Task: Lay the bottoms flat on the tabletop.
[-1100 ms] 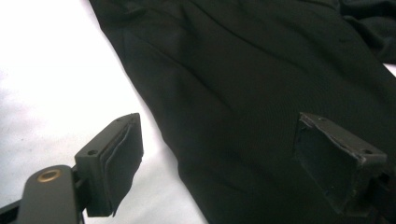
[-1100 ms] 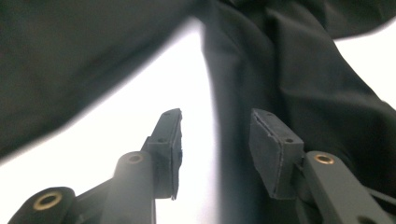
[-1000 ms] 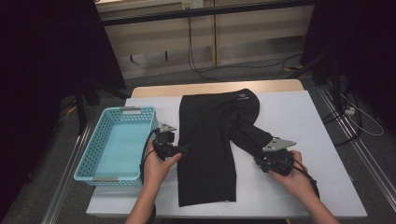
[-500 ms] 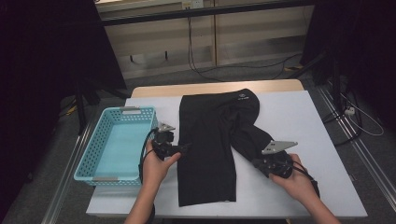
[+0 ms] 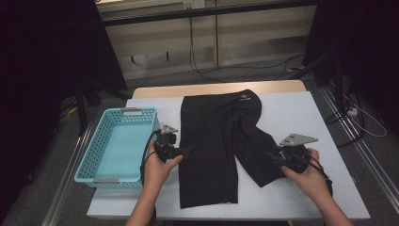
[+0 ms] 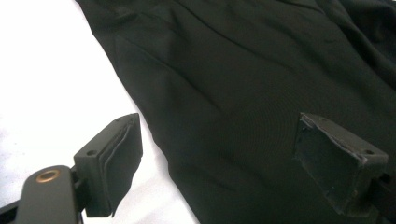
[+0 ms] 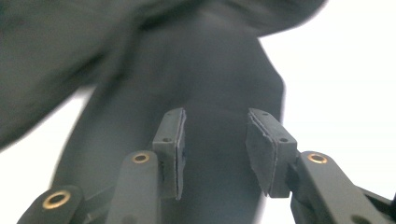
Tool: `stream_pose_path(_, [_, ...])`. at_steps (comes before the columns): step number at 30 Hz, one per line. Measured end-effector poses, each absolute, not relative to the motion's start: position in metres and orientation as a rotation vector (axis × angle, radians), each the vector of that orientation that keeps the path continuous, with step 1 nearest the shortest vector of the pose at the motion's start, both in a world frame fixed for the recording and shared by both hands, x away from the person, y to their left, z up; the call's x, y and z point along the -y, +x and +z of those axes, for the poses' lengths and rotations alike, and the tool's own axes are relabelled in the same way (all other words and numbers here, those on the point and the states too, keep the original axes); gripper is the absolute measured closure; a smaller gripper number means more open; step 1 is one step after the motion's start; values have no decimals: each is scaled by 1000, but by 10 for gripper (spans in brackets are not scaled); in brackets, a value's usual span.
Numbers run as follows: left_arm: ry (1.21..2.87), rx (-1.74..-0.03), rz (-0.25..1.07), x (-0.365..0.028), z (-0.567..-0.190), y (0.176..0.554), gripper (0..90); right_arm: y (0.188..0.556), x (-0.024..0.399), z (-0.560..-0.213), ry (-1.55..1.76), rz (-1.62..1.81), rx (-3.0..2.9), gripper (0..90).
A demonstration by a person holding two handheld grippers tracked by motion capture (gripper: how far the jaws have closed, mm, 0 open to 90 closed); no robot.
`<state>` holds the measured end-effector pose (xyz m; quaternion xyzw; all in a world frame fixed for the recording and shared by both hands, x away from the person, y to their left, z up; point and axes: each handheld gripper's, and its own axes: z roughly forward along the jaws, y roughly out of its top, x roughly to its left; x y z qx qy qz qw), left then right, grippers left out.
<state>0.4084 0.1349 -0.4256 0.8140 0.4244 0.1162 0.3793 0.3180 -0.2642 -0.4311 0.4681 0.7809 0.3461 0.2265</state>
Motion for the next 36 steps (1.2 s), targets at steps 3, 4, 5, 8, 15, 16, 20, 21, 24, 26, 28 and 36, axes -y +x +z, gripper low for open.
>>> stream_pose_path(3, [2078, -1078, 295, -133, -425, 409, 160, 321, 277, -436, 1345, 930, -2134, 593])
stream_pose_path(4, [2077, -1078, 302, -132, -426, 409, 160, 322, 280, -438, 1357, 919, -2128, 599])
stream_pose_path(5, [2088, -1073, 300, -132, -426, 409, 160, 323, 282, -440, 1369, 905, -2132, 602])
stream_pose_path(8, [2084, -1074, 301, -131, -427, 408, 160, 324, 286, -446, 1415, 890, -2144, 637])
stream_pose_path(15, [2081, -1068, 298, -132, -425, 407, 160, 324, 282, -447, 1380, 941, -2210, 900])
stream_pose_path(16, [2082, -1066, 300, -132, -425, 407, 160, 323, 282, -444, 1374, 952, -2201, 900])
stream_pose_path(20, [2075, -1068, 292, -131, -425, 407, 160, 320, 287, -430, 1341, 976, -2128, 900])
stream_pose_path(21, [2076, -1069, 292, -130, -425, 407, 160, 319, 289, -426, 1329, 976, -2109, 900])
stream_pose_path(24, [2080, -1062, 292, -129, -425, 407, 160, 318, 295, -421, 1322, 970, -2086, 900])
stream_pose_path(26, [2083, -1062, 291, -129, -426, 407, 160, 318, 300, -421, 1326, 949, -2069, 900])
stream_pose_path(28, [2095, -1055, 291, -128, -426, 407, 160, 318, 305, -423, 1332, 923, -2048, 900])
stream_pose_path(36, [2105, -1041, 283, -125, -426, 406, 160, 330, 308, -443, 1345, 779, -2075, 819])
